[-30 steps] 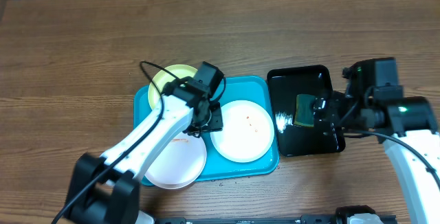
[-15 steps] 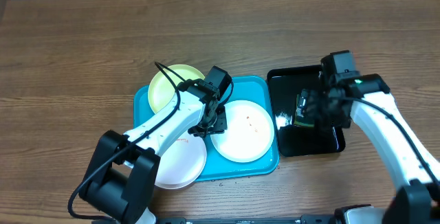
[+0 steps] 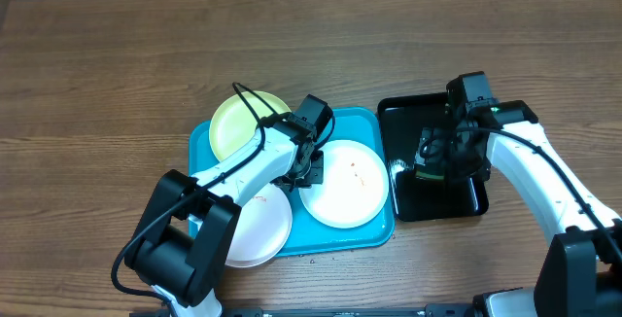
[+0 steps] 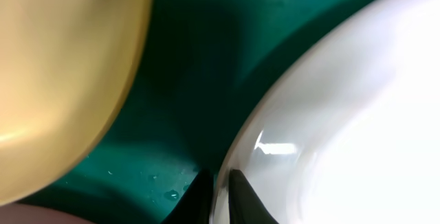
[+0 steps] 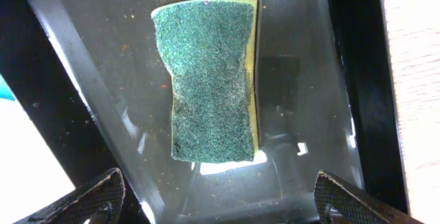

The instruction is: Clean dirty plates on tray and stack at the side

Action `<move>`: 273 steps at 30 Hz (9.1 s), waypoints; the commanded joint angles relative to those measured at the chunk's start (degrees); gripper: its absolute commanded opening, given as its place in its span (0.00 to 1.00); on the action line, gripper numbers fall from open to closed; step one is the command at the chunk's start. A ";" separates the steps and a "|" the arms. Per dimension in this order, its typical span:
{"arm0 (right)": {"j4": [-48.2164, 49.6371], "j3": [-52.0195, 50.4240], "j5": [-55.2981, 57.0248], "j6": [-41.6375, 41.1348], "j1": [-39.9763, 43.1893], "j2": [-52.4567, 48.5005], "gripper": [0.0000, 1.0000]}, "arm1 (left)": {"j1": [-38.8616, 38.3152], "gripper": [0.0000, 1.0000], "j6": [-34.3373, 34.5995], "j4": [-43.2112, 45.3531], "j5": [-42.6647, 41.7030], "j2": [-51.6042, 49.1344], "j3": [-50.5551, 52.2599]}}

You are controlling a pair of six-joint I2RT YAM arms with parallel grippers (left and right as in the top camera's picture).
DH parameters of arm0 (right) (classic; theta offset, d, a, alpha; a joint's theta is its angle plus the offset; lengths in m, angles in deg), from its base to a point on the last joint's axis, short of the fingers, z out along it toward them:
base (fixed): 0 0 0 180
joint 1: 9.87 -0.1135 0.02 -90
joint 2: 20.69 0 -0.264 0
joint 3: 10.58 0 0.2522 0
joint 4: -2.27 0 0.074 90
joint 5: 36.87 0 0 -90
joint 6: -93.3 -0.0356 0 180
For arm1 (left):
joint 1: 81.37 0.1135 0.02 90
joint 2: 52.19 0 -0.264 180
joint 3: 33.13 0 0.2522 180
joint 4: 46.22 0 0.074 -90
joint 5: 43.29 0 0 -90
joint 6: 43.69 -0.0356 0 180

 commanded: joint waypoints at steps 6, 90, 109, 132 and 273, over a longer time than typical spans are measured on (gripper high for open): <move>7.67 -8.20 0.79 -0.52 -0.35 0.15 0.88 | 0.33 0.50 -5.01 -0.96 -1.68 -0.55 -0.52; 19.34 -12.09 0.74 1.84 -1.25 -0.17 0.58 | 0.31 0.36 6.69 0.15 5.27 -0.57 4.59; 24.17 -15.78 0.76 1.68 -1.40 -0.22 0.49 | 0.31 0.42 5.55 2.03 -3.72 -0.57 4.59; 23.69 -15.78 0.74 1.68 -1.40 -0.22 0.56 | 0.35 0.57 -7.96 -7.30 4.96 -0.55 -6.10; -3.32 4.72 -2.60 6.01 -1.73 2.36 0.04 | 0.26 0.04 10.03 2.12 2.34 -0.57 4.72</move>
